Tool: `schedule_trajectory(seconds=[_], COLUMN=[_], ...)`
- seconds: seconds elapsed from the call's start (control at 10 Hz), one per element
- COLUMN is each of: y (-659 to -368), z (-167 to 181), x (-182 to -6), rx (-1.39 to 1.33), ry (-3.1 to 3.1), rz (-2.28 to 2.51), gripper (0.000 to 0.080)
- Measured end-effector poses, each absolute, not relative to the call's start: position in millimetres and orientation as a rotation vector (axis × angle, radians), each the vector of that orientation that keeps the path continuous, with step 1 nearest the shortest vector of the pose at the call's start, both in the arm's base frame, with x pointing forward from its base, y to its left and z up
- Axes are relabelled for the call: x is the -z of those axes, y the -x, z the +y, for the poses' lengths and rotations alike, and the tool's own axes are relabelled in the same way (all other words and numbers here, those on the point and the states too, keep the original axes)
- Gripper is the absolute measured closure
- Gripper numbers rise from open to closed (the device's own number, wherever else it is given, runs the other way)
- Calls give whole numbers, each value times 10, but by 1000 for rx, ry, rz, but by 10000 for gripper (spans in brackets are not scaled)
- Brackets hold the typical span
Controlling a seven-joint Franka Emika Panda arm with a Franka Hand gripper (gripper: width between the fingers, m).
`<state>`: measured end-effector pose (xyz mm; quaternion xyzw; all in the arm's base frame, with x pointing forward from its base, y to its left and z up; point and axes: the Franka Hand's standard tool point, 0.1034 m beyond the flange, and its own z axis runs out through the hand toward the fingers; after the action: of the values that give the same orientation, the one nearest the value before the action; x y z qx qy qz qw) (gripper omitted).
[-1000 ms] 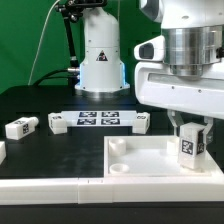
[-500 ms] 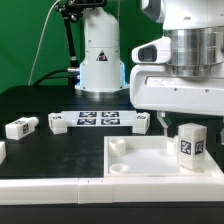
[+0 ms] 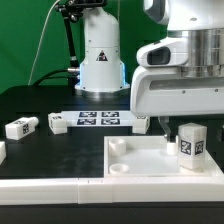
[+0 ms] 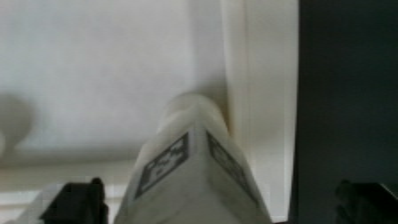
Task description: Assemble one leg
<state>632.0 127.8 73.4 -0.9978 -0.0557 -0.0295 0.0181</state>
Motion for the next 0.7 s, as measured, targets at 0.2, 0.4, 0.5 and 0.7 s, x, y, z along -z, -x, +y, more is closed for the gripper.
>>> schedule_trajectory(seconds=[0.2, 0.4, 0.5, 0.7], y=[-6336, -6344, -6344, -6344], z=[1261, 1221, 1222, 1220], x=[-749, -747, -746, -746], rx=[98, 101, 101, 101], ry=[3086, 3049, 3047, 3048], rz=[-467, -724, -731, -731], gripper=[150, 291, 291, 509])
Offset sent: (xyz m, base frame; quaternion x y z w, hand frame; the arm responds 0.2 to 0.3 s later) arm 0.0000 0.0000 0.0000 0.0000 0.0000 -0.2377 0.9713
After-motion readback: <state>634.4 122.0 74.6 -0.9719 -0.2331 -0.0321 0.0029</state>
